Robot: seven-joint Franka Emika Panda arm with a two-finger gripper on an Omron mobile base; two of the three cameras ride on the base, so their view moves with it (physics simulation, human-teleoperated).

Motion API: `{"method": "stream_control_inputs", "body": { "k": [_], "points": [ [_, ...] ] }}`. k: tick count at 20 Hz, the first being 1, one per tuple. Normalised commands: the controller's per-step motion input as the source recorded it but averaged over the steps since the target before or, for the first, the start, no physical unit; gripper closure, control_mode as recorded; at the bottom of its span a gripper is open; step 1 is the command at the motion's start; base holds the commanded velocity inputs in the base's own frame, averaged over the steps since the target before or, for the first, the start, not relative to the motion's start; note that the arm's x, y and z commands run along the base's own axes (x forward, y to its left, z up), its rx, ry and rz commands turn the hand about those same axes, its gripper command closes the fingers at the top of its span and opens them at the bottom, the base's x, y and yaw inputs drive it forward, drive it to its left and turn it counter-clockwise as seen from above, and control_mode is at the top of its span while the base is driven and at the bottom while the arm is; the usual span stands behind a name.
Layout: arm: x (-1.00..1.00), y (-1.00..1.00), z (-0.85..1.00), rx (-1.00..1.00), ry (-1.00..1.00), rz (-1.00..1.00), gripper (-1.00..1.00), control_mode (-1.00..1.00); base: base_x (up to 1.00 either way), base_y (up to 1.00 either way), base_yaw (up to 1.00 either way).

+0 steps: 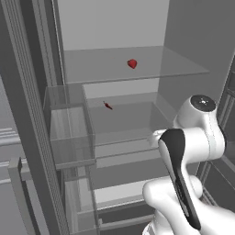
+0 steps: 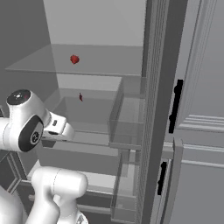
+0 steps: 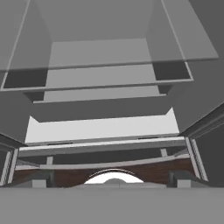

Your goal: Take the strawberry from the fridge and place it on top of the pancake, located on the dining counter.

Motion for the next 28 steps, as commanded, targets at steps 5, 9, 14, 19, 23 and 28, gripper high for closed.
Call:
{"method": "stream_control_inputs", "body": {
  "k": [5,9,14,19,23,28],
  "points": [
    [0.00,0.00,0.66,0.04,-0.41,0.00,-1.00,-1.00,0.00,0.00,0.00],
    [0.02,0.08,0.96,0.03,-0.40,0.00,-1.00,-1.00,0.00,0.00,0.00],
    [0.02,0.12,1.00,0.00,-0.30,0.00,-1.00,-1.00,0.00,0.00,0.00],
    [0.25,0.11,0.72,0.00,-0.18,-0.01,-1.00,-1.00,0.00,0.00,0.00],
    [0.43,0.20,0.60,0.00,-0.01,0.00,-1.00,-1.00,0.00,0.00,0.00],
    [0.45,0.29,0.05,0.00,0.09,0.00,-1.00,-1.00,0.00,0.00,0.00]
  ]
}}
